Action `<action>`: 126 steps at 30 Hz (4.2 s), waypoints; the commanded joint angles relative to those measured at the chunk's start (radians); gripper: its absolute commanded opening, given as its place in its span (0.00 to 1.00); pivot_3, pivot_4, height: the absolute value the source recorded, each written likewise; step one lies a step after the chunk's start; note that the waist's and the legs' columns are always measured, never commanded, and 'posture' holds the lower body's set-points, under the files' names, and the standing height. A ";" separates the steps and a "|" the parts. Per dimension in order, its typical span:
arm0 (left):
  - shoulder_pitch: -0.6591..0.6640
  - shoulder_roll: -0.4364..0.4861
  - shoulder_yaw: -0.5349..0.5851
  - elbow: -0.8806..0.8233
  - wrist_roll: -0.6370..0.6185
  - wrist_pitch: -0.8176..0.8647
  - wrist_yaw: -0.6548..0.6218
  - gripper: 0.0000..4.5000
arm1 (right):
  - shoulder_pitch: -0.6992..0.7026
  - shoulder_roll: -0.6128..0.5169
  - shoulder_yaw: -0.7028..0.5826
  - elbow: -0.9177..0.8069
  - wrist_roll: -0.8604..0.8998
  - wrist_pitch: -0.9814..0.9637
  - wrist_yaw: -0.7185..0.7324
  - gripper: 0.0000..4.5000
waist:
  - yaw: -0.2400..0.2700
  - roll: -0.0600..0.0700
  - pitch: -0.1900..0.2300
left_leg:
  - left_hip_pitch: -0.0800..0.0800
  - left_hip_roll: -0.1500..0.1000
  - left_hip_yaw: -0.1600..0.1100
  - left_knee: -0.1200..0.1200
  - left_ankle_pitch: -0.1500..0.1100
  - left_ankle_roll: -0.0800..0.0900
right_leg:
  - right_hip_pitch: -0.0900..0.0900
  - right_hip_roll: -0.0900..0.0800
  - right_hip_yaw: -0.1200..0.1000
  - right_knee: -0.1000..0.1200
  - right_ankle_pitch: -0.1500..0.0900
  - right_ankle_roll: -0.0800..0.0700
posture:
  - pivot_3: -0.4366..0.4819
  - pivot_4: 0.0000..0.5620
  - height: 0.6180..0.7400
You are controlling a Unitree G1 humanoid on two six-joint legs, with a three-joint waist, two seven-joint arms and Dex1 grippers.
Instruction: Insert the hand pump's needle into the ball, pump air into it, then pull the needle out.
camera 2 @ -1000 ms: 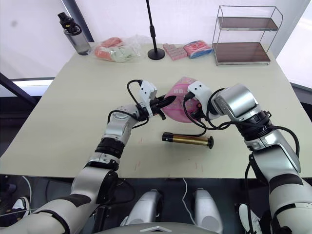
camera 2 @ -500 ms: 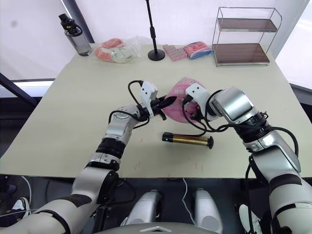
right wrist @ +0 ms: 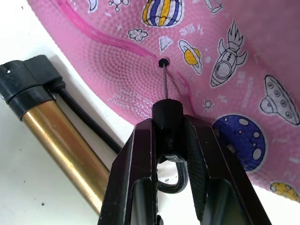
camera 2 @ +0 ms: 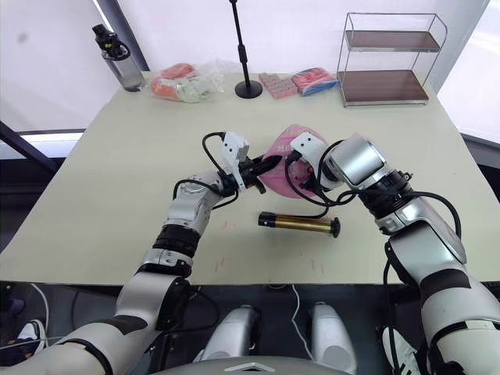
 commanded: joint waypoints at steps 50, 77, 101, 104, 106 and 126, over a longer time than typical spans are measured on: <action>0.031 -0.082 -0.032 -0.055 -0.028 0.116 -0.010 0.01 | 0.028 0.215 -0.151 0.047 -0.106 -0.165 -0.022 0.07 | -0.028 -0.002 -0.002 | 0.013 0.004 0.000 -0.005 0.000 0.000 | 0.007 0.007 0.004 -0.002 0.000 0.000 | 0.48 0.27 0.93; -0.010 -0.073 -0.028 0.027 -0.010 0.063 -0.007 0.01 | 0.178 0.036 -0.126 -0.231 -0.106 -0.119 0.002 0.07 | 0.007 -0.001 -0.001 | -0.001 0.000 -0.007 -0.009 0.000 -0.001 | 0.004 0.002 -0.003 -0.018 0.001 0.002 | 0.48 0.27 0.93; 0.002 -0.070 -0.044 0.023 -0.002 0.051 -0.019 0.00 | 0.198 -0.035 -0.163 -0.270 -0.067 -0.110 0.009 0.67 | 0.028 0.002 0.001 | -0.003 -0.001 -0.007 -0.011 0.000 -0.001 | 0.003 0.001 -0.004 -0.020 0.002 -0.001 | 0.48 0.27 0.93; 0.000 -0.067 -0.043 0.029 -0.004 0.047 -0.016 0.00 | 0.225 -0.054 -0.191 -0.313 -0.045 -0.114 0.011 0.67 | 0.031 0.002 0.001 | -0.003 -0.001 -0.007 -0.012 0.000 -0.001 | 0.003 0.001 -0.005 -0.021 0.002 -0.001 | 0.48 0.27 0.93; -0.001 -0.068 -0.043 0.030 -0.005 0.045 -0.015 0.00 | 0.251 -0.068 -0.214 -0.352 -0.031 -0.141 0.015 0.67 | 0.032 0.002 0.001 | -0.003 -0.001 -0.008 -0.013 0.000 -0.001 | 0.003 0.001 -0.005 -0.021 0.002 -0.001 | 0.48 0.27 0.93; -0.004 -0.068 -0.046 0.036 -0.007 0.036 -0.017 0.00 | 0.478 -0.091 -0.444 -0.520 0.078 -0.221 -0.052 0.67 | 0.033 0.002 0.001 | -0.004 -0.003 -0.008 -0.014 0.000 -0.001 | 0.003 -0.001 -0.005 -0.022 0.001 0.001 | 0.48 0.27 0.93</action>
